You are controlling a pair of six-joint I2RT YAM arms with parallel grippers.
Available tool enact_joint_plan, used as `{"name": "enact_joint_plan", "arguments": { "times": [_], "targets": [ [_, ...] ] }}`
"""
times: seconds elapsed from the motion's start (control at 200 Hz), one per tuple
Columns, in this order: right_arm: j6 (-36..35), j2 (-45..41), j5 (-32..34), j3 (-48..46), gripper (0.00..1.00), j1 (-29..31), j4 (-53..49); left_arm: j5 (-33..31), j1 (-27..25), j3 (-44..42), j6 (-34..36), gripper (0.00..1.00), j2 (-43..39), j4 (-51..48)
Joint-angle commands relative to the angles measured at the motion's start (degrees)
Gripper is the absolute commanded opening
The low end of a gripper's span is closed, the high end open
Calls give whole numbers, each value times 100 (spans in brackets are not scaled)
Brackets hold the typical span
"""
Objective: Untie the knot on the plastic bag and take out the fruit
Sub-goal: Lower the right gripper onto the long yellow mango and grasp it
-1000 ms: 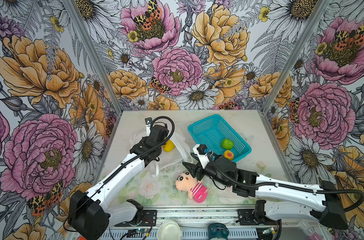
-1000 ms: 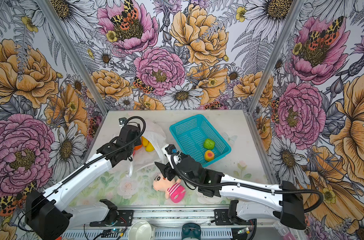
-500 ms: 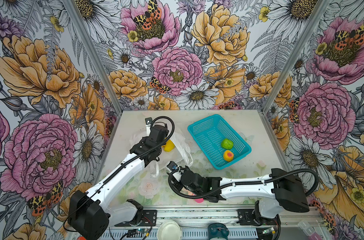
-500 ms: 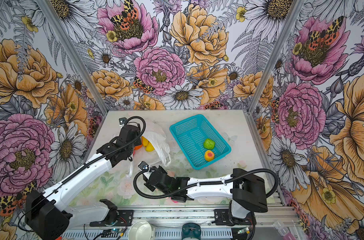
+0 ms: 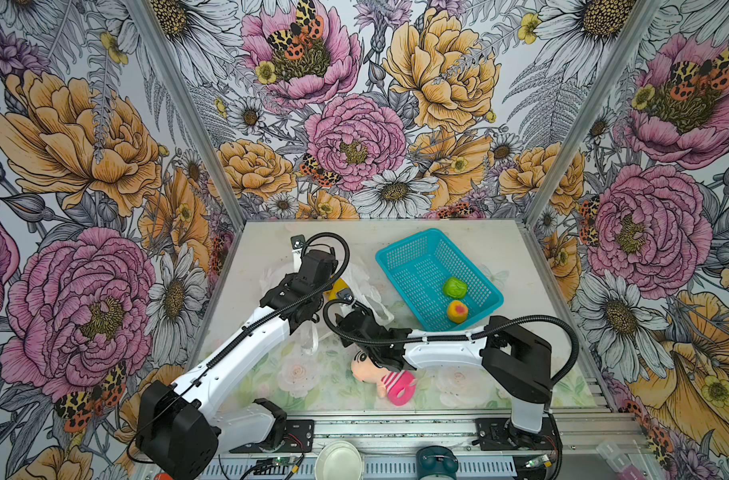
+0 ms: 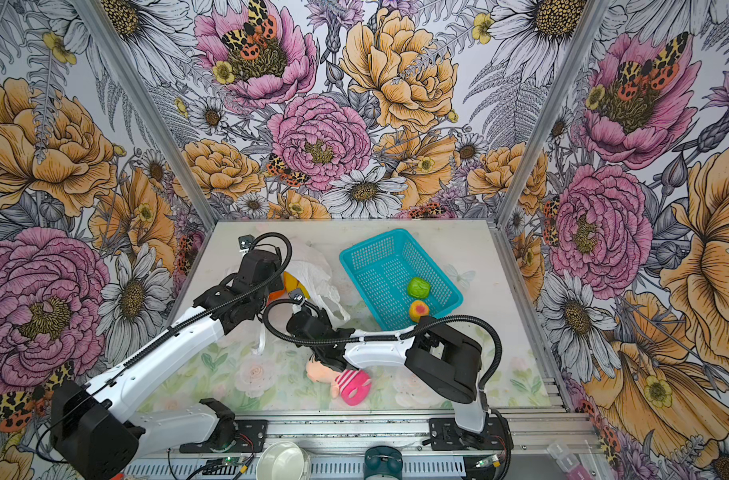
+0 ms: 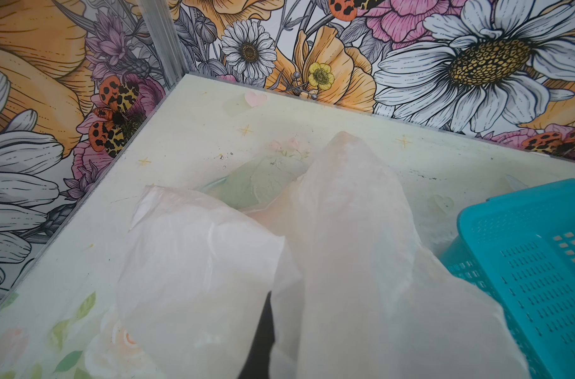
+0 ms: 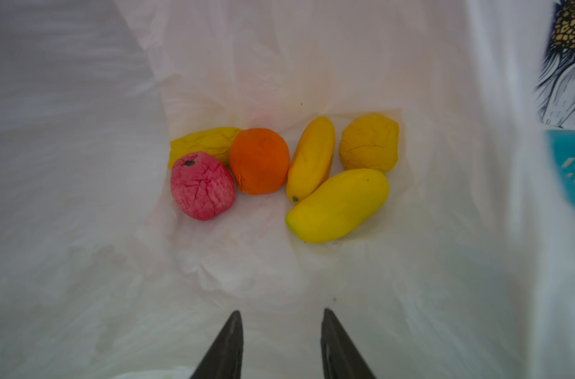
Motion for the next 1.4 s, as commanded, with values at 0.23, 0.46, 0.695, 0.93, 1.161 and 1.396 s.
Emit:
{"name": "enact_joint_plan", "arguments": {
  "times": [0.23, 0.46, 0.695, 0.93, 1.161, 1.396],
  "targets": [
    [1849, 1028, 160, 1163, 44, -365, -705, 117, -40, 23, 36, 0, -89, 113],
    [2161, 1501, 368, 1715, 63, -641, -932, 139, -69, 25, 57, 0, -118, 120],
    [2168, 1966, 177, 2052, 90, -825, -625, 210, -92, 43, 95, 0, -88, 146],
    [2354, 2573, 240, 2829, 86, -1025, -1115, 263, -167, 43, 136, 0, -115, 200],
    [2393, 2812, 121, 2930, 73, -1202, -1163, 243, -194, 17, 157, 0, -182, 241],
    [2371, 2315, -337, 2529, 52, -1293, -1131, 224, -186, 34, 166, 0, -99, 235]
  ]
}}
